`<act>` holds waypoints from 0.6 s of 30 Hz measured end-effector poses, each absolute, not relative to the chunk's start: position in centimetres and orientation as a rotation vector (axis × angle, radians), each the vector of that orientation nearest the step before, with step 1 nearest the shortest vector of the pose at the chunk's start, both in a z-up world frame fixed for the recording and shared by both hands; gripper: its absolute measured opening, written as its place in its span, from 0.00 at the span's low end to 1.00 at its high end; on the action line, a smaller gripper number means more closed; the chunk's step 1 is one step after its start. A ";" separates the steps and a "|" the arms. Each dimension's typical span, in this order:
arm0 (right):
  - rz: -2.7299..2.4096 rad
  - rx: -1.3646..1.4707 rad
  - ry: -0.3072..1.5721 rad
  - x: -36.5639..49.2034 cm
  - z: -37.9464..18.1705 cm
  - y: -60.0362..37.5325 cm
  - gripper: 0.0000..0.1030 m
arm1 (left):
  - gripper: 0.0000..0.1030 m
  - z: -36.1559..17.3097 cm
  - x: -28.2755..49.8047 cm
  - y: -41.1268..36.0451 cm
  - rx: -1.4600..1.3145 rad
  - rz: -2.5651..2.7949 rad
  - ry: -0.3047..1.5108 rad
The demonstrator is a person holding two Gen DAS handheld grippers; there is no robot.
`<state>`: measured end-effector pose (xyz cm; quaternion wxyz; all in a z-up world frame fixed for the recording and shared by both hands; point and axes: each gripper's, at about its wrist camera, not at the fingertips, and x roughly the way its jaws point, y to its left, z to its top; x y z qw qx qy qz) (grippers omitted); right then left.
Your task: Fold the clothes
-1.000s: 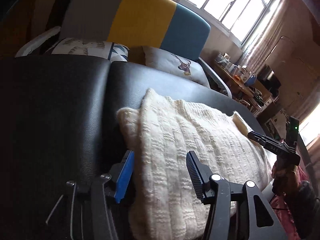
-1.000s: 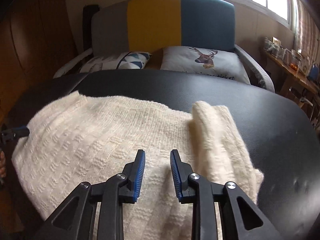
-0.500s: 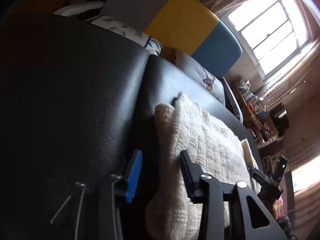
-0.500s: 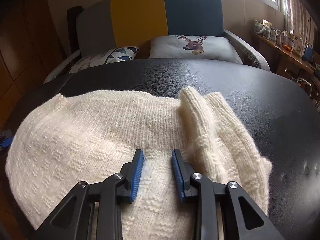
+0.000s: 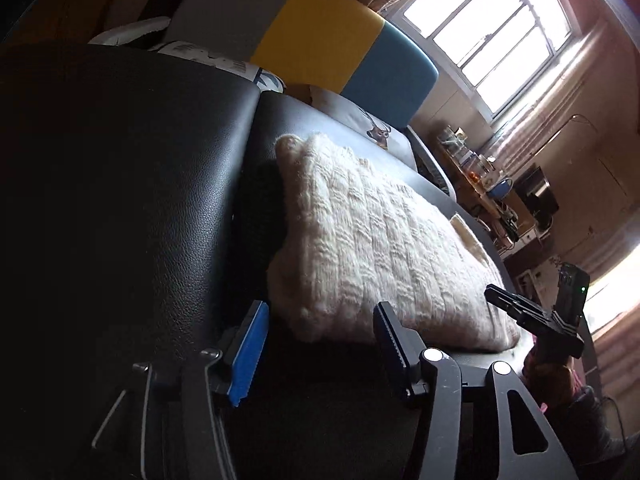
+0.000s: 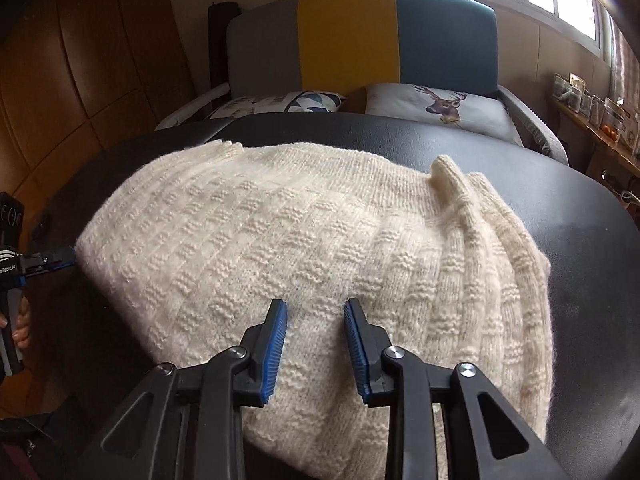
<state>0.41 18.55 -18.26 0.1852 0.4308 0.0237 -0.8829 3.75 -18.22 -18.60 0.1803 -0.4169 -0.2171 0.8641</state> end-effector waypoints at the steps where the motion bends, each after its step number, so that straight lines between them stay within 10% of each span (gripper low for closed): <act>1: -2.481 1.230 0.072 0.5 -18.3 18.6 0.29 | 0.54 -18.6 3.6 -17.8 -1.167 2.439 -0.598; 3: -2.468 1.263 0.082 0.6 -18.5 18.7 0.29 | 0.52 -18.7 3.3 -17.0 -1.146 2.435 -0.568; 6: -2.447 1.312 0.098 0.8 -18.7 18.9 0.29 | 0.06 -18.0 2.5 -16.4 -1.139 2.429 -0.542; 18: -2.391 1.281 -0.183 2.9 -18.0 23.0 0.30 | 0.09 -18.9 5.4 -19.2 -1.235 2.401 -0.652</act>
